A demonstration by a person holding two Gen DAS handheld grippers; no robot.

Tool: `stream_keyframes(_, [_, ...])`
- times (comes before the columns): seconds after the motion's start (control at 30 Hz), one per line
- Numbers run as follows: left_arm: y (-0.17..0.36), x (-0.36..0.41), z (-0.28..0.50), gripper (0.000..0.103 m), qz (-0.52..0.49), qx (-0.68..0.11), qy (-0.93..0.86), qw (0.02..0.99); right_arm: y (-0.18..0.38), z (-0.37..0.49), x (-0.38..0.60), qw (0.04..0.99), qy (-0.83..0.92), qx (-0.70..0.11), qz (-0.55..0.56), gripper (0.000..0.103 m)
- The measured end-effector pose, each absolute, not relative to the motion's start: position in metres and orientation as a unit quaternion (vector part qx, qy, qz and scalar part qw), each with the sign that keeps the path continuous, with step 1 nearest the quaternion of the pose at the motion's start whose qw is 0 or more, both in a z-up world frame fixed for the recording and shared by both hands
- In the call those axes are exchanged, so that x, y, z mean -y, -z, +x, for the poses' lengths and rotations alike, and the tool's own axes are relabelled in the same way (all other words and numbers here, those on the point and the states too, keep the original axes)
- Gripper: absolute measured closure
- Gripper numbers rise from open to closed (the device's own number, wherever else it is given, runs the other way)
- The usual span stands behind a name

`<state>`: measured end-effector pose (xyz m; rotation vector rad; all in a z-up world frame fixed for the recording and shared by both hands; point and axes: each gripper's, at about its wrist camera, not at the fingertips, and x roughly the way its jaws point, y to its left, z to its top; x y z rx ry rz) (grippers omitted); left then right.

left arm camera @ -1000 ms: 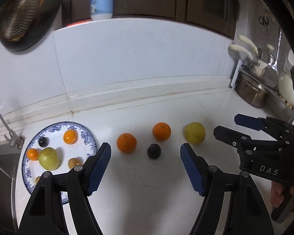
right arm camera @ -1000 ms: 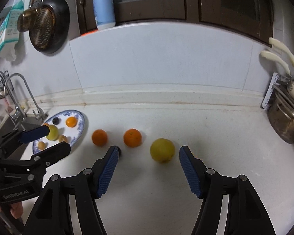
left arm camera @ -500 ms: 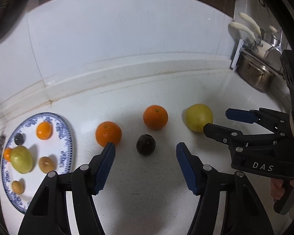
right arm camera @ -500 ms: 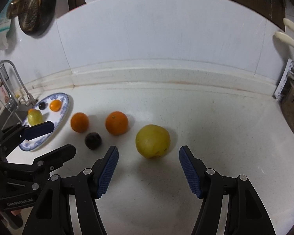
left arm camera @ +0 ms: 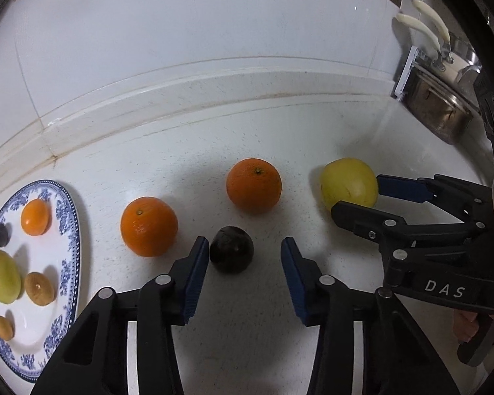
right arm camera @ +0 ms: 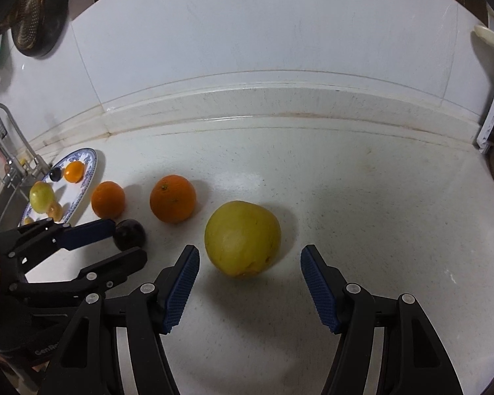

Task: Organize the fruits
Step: 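Grasp the dark plum with the left tool while the right tool grasps the yellow pomelo, then carry the plum in the left tool while the right tool carries the pomelo over the plate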

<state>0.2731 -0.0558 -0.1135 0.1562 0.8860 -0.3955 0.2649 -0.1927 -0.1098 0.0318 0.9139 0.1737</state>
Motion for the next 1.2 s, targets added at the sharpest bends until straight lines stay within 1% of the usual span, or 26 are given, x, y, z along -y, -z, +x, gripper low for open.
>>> stream_keyframes(0.13, [0.116,0.056,0.279,0.066,0.081,-0.431,0.186,0.879,0.116,0.271,0.19,0.891,-0.085,-0.446,0.016,0.039])
stream_keyframes(0.23, [0.12,0.057,0.282,0.07,0.082,-0.437,0.182,0.877,0.12,0.274,0.189,0.889,-0.089,-0.45,0.016,0.042])
stream_keyframes(0.33, [0.12,0.059,0.281,0.074,0.086,-0.436,0.179,0.878,0.121,0.275,0.188,0.888,-0.097,-0.449,0.02,0.048])
stream_keyframes(0.37, [0.12,0.059,0.282,0.075,0.086,-0.436,0.179,0.878,0.121,0.275,0.187,0.887,-0.099,-0.45,0.018,0.052])
stream_keyframes(0.4, [0.12,0.059,0.282,0.076,0.084,-0.436,0.179,0.878,0.121,0.274,0.186,0.888,-0.1,-0.448,0.016,0.054])
stream_keyframes(0.53, [0.118,0.055,0.282,0.076,0.073,-0.436,0.178,0.879,0.12,0.273,0.183,0.891,-0.097,-0.444,0.001,0.054])
stream_keyframes(0.8, [0.098,0.05,0.269,0.076,0.07,-0.412,0.18,0.89,0.113,0.266,0.181,0.894,-0.108,-0.435,0.015,0.054])
stream_keyframes(1.2, [0.065,0.025,0.244,0.076,0.051,-0.378,0.175,0.907,0.077,0.246,0.168,0.909,-0.116,-0.4,0.011,0.054])
